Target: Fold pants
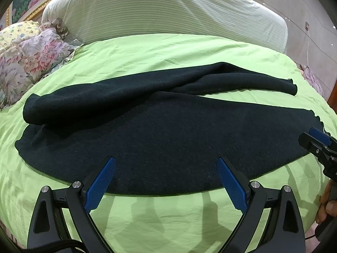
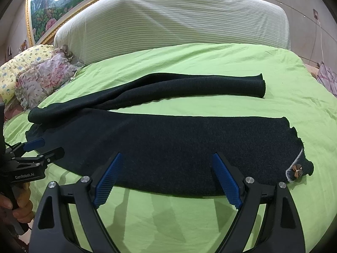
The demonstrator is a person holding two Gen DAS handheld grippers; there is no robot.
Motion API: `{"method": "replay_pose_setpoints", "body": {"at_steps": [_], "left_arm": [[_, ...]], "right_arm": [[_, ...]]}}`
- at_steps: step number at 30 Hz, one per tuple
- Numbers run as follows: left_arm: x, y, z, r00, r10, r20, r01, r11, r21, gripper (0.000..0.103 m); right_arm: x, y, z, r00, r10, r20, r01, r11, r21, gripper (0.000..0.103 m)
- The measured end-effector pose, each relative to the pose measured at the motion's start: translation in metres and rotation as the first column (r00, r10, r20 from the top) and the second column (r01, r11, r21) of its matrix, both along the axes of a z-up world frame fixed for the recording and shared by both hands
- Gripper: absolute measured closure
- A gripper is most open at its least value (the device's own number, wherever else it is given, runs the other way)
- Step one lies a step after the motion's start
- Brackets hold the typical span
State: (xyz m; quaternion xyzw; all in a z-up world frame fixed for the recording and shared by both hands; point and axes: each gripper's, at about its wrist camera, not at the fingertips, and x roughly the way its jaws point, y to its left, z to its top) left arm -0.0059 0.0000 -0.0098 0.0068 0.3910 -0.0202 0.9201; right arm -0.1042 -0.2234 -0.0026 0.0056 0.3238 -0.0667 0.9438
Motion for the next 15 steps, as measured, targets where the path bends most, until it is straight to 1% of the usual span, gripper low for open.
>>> {"method": "replay_pose_setpoints", "body": {"at_steps": [3, 4, 8, 12, 15], "left_arm": [[0.003, 0.0, 0.001, 1.0, -0.004, -0.01, 0.004, 1.0, -0.004, 0.006], [0.005, -0.001, 0.002, 1.0, -0.008, -0.011, 0.008, 1.0, -0.003, 0.006], [0.01, -0.004, 0.005, 1.0, -0.022, -0.007, 0.022, 1.0, 0.006, 0.006], [0.023, -0.008, 0.007, 0.999, -0.036, -0.025, 0.037, 0.999, 0.019, 0.006], [0.036, -0.012, 0.011, 0.998, -0.059, -0.037, 0.06, 0.998, 0.022, 0.006]], "right_arm": [[0.0, -0.002, 0.001, 1.0, -0.003, -0.004, 0.003, 1.0, 0.002, 0.016], [0.0, -0.003, 0.002, 1.0, -0.003, -0.003, 0.003, 1.0, 0.015, 0.016], [0.001, -0.006, 0.005, 1.0, -0.013, 0.001, 0.013, 1.0, 0.006, 0.016], [0.003, -0.012, 0.008, 1.0, -0.024, 0.003, 0.024, 1.0, -0.002, 0.016], [0.007, -0.024, 0.015, 0.999, -0.039, -0.002, 0.039, 0.999, 0.035, 0.016]]}}
